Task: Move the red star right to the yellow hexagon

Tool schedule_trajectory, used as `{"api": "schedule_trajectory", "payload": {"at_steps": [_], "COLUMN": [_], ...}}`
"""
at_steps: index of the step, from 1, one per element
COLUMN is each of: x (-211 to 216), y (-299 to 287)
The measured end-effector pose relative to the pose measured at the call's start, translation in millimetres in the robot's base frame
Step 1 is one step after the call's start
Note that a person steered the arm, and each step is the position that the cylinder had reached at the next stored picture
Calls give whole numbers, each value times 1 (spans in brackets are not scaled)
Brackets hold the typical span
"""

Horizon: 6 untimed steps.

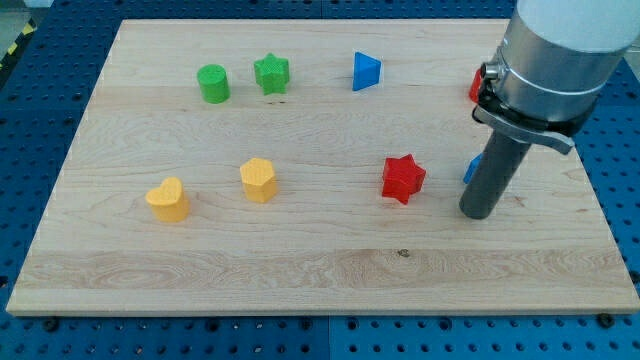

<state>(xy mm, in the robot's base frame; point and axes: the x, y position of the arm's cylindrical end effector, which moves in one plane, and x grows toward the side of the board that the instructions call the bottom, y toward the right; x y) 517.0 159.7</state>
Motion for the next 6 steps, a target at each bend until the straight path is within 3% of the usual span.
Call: {"api": "schedule_trajectory", "payload": {"at_steps": [2,4,6], "x": [-25,-18,-61], "y": [-46,-155,-76]}}
